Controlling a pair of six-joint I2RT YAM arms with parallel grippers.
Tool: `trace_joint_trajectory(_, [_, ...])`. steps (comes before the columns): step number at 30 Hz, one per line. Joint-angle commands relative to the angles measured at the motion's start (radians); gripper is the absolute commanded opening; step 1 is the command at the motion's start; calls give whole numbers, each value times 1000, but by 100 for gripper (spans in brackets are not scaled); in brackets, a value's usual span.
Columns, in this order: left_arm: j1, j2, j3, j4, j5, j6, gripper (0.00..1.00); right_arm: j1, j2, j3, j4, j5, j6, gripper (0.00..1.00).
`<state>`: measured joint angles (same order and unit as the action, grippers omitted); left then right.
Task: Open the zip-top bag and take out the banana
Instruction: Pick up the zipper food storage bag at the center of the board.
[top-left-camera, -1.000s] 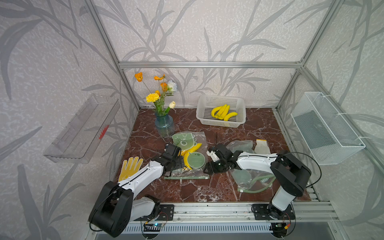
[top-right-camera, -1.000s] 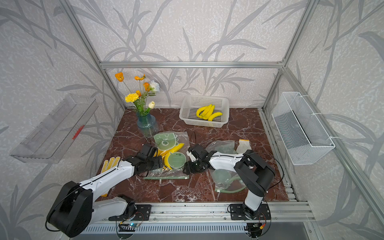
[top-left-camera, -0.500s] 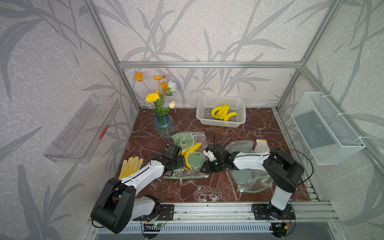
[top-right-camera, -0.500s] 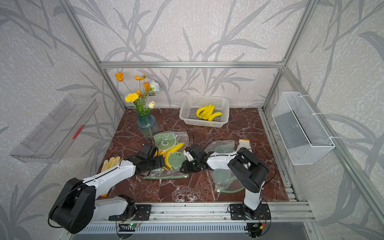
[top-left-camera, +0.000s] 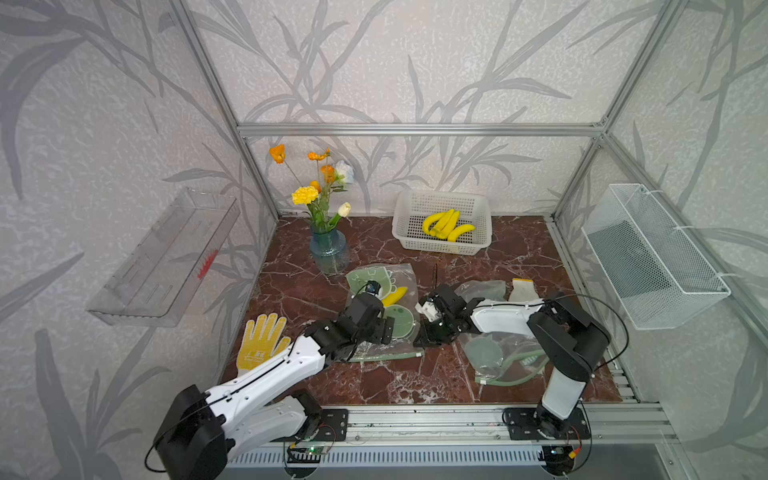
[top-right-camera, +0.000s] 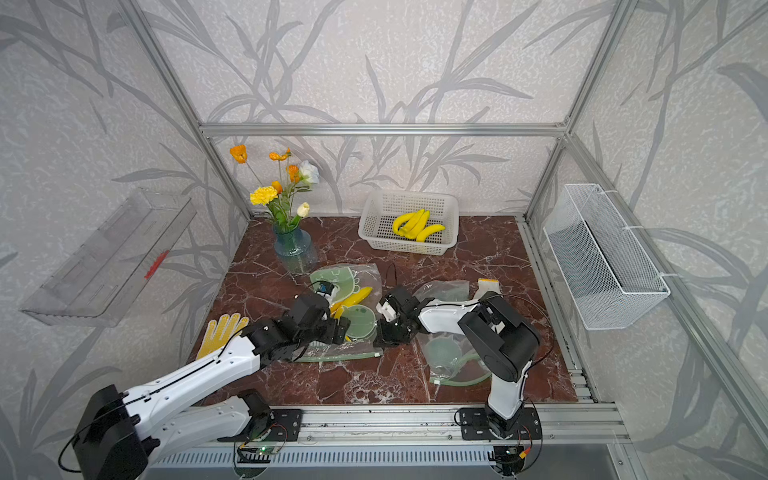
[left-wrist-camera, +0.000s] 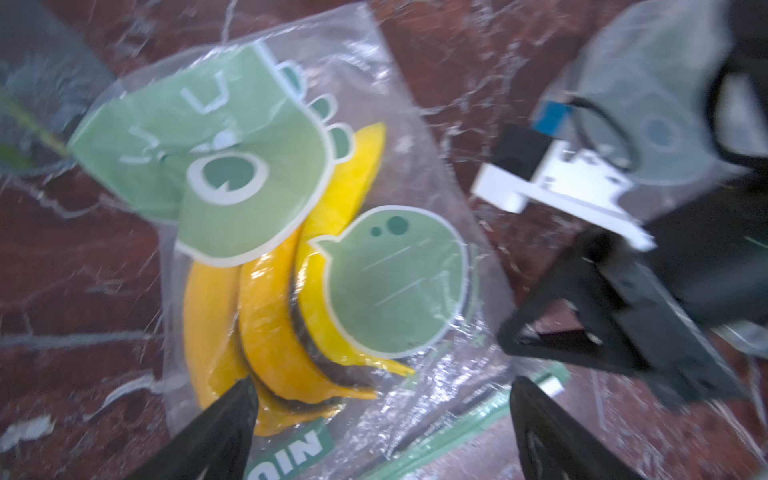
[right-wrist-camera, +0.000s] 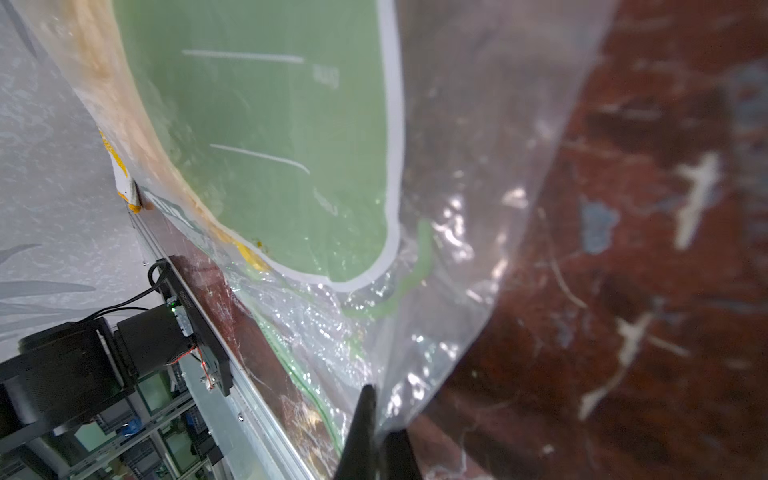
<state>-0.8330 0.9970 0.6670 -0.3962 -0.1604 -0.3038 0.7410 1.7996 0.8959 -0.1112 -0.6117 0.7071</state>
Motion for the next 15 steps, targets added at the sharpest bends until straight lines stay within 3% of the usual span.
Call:
trace_joint_trajectory(1, [-111, -10, -21, 8, -92, 163, 91, -31, -43, 12, -50, -71, 1, 2])
trace_joint_trajectory(5, [-300, 68, -18, 72, -208, 275, 88, -60, -52, 5, -53, -134, 0, 2])
trace_joint_trajectory(15, [-533, 368, 80, 55, -446, 431, 83, -103, -87, -20, -58, -196, -15, 0])
